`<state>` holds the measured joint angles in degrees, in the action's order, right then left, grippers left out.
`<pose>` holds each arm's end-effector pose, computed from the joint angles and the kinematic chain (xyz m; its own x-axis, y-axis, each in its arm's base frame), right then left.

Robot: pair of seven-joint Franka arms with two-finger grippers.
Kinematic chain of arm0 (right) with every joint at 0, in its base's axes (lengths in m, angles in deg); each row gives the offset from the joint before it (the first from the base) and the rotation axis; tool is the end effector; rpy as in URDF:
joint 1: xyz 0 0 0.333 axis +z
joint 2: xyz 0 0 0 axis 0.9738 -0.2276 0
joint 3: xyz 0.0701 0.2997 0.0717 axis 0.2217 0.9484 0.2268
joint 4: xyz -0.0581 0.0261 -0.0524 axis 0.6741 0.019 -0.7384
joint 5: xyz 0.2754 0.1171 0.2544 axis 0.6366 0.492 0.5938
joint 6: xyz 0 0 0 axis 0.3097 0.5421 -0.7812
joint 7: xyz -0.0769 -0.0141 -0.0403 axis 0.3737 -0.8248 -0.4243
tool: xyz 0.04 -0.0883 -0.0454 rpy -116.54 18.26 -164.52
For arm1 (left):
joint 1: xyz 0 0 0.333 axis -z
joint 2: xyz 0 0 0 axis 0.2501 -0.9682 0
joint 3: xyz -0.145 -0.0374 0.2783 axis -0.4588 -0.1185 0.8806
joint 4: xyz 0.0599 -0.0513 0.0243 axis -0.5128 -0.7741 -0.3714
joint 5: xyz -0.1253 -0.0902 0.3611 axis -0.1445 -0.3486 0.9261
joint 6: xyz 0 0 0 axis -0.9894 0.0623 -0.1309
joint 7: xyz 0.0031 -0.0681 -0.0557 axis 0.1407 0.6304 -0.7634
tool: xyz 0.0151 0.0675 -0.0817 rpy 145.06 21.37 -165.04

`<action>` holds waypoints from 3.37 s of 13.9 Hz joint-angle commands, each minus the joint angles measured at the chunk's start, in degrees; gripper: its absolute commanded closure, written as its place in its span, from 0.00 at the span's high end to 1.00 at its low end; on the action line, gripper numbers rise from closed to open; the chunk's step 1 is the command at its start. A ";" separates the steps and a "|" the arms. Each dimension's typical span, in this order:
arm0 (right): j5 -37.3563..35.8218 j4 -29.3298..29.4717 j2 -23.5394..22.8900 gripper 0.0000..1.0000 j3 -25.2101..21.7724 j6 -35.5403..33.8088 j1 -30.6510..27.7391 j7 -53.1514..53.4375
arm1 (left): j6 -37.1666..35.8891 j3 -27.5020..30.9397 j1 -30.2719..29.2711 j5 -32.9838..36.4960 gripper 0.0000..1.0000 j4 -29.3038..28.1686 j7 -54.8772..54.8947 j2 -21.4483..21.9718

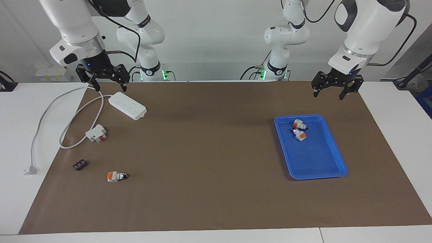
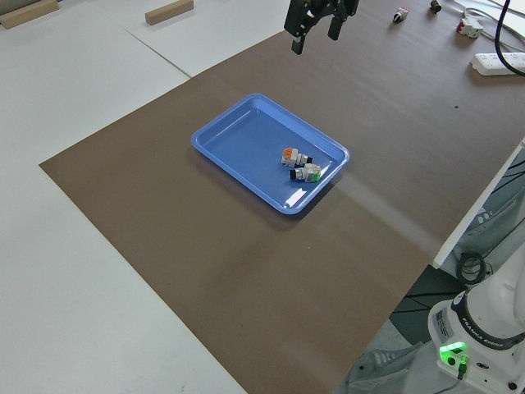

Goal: Turn and place switch with both arms
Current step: 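Move the right gripper toward the white-and-orange switch on the table, then grasp the switch with the right gripper and lift it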

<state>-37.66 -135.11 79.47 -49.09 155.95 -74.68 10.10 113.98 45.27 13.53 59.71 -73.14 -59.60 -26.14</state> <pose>0.5409 0.0216 0.6252 0.9991 0.0422 0.0053 0.0422 -0.9991 0.0072 0.5476 -0.0521 0.6054 0.9734 -0.2274 0.0270 -0.2272 -0.9738 -0.0118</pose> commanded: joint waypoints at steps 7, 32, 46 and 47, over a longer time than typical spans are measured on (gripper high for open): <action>-0.13 -4.16 -2.22 0.99 0.05 9.94 -0.23 -36.64 | 0.98 0.17 0.25 0.92 1.00 -1.10 -0.29 1.01; 6.90 20.45 -45.29 1.00 12.09 18.90 -18.33 -101.10 | 3.09 0.08 1.66 0.83 1.00 -6.37 -0.38 3.30; 7.87 10.97 -43.45 0.97 12.18 28.31 -20.71 -110.96 | 4.50 0.08 1.48 0.83 1.00 -8.57 -0.46 4.18; 7.87 10.44 -43.27 0.95 12.18 28.23 -21.32 -110.96 | 4.50 0.08 1.57 0.83 1.00 -9.00 -0.72 4.44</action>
<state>-30.61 -121.17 34.31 -38.42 182.89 -93.56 -99.14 116.87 45.03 14.72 59.71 -79.11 -59.60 -24.14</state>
